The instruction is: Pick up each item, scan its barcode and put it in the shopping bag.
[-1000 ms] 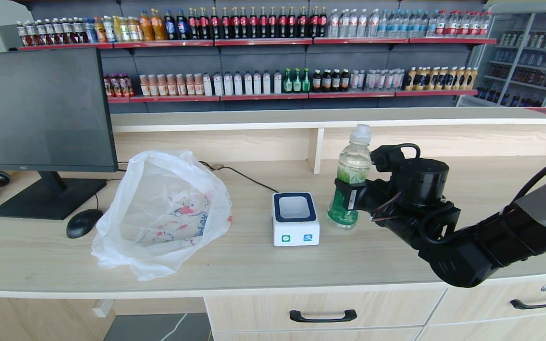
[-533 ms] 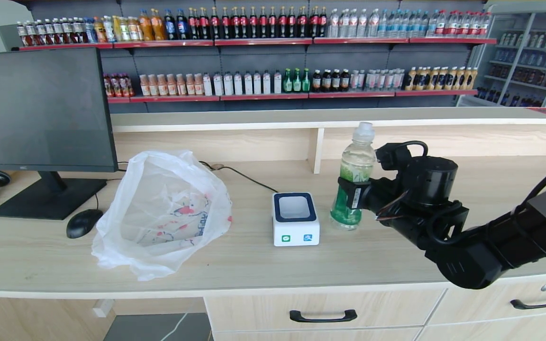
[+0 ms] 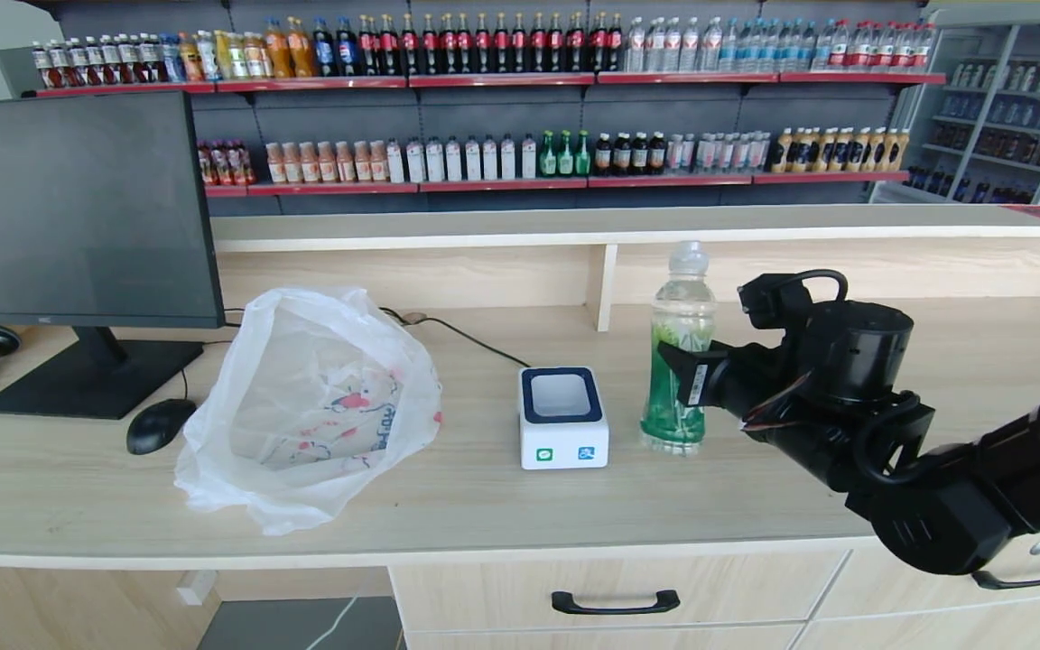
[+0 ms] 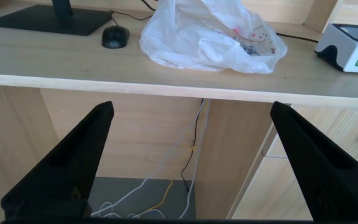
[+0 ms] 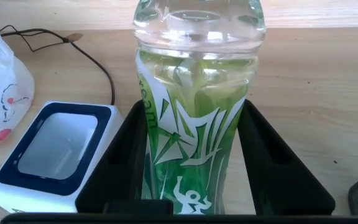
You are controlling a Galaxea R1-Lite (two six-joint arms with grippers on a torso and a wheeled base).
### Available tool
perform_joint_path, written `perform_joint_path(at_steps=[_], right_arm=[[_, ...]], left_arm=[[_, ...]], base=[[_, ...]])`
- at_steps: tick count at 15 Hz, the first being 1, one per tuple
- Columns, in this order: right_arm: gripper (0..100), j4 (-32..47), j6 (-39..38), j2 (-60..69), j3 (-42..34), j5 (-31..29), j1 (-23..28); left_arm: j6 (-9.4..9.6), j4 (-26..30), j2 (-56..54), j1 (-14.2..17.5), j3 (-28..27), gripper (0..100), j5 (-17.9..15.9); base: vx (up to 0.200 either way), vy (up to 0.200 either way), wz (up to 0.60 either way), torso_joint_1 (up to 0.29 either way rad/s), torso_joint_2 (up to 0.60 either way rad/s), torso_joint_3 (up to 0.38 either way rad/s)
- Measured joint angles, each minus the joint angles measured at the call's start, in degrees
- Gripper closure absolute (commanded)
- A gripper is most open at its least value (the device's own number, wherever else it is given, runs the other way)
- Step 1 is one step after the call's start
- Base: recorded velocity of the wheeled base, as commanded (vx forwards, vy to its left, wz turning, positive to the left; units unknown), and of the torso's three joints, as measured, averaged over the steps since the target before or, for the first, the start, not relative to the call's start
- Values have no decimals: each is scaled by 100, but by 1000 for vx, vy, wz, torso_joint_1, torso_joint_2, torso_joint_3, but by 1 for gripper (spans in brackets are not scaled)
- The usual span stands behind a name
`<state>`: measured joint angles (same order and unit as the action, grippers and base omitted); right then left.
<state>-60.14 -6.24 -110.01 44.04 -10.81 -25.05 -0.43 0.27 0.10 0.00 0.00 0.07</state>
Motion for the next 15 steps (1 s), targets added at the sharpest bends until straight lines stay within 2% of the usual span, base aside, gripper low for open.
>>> perform_joint_path(at_steps=[15], right_arm=[[100,-95,-62,456,-753,0,-124]], left_arm=[[0,0,0,0,0,0,0]], base=[[0,0,0,0,0,0]])
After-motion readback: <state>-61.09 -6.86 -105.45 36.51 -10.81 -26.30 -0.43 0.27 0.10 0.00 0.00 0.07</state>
